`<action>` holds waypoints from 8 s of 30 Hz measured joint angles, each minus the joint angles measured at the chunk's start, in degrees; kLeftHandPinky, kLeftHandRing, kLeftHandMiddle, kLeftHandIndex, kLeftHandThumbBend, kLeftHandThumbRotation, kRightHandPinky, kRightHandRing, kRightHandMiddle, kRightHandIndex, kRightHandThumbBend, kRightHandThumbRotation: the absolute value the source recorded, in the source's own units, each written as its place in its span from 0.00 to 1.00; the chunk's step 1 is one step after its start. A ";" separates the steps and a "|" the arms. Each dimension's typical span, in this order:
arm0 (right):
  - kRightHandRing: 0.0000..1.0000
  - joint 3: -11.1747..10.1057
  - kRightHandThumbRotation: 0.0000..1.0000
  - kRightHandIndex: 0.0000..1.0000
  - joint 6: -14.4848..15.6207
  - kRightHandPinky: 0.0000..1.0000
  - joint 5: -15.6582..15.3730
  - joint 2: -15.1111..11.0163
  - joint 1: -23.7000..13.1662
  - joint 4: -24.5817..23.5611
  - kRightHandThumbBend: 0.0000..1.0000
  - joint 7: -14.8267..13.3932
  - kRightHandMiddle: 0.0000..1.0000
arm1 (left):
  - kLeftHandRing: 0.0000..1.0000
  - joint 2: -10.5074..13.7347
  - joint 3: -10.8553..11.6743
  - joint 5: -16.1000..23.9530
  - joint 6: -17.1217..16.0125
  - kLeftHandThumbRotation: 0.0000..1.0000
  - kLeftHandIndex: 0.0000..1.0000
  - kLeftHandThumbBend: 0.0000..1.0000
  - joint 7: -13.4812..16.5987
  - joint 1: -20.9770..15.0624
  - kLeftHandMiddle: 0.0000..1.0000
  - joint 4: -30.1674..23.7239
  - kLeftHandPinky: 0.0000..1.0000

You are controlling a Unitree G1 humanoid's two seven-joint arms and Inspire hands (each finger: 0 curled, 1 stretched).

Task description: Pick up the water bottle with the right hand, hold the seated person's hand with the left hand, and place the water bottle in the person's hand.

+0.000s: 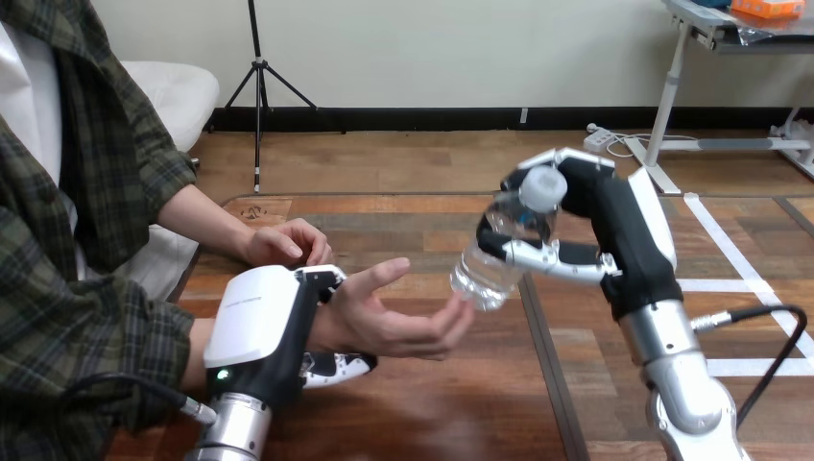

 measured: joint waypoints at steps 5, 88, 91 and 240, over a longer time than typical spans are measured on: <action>0.45 0.00 0.00 0.50 -0.01 0.44 -0.29 0.00 -1.17 0.00 0.73 0.00 0.49 | 0.44 -0.39 -0.03 0.25 -0.10 0.00 0.46 0.82 -0.38 0.87 0.47 -2.04 0.41; 0.45 2.36 0.00 0.50 -0.07 0.41 -2.52 1.18 -3.88 -7.17 0.73 2.77 0.49 | 0.42 -1.54 -1.18 1.04 -2.21 0.00 0.46 0.81 -4.86 6.86 0.45 -11.94 0.39; 0.45 2.13 0.00 0.50 -0.06 0.41 -2.99 1.16 -3.88 -6.39 0.73 1.24 0.48 | 0.42 -1.54 -1.12 1.08 -2.22 0.00 0.46 0.81 -4.79 6.86 0.45 -11.94 0.39; 0.44 6.25 0.00 0.50 -4.57 0.43 -8.68 -1.62 4.96 2.53 0.69 -3.20 0.49 | 0.42 -1.51 0.13 2.53 -3.24 0.00 0.46 0.81 -5.54 7.42 0.45 -11.97 0.40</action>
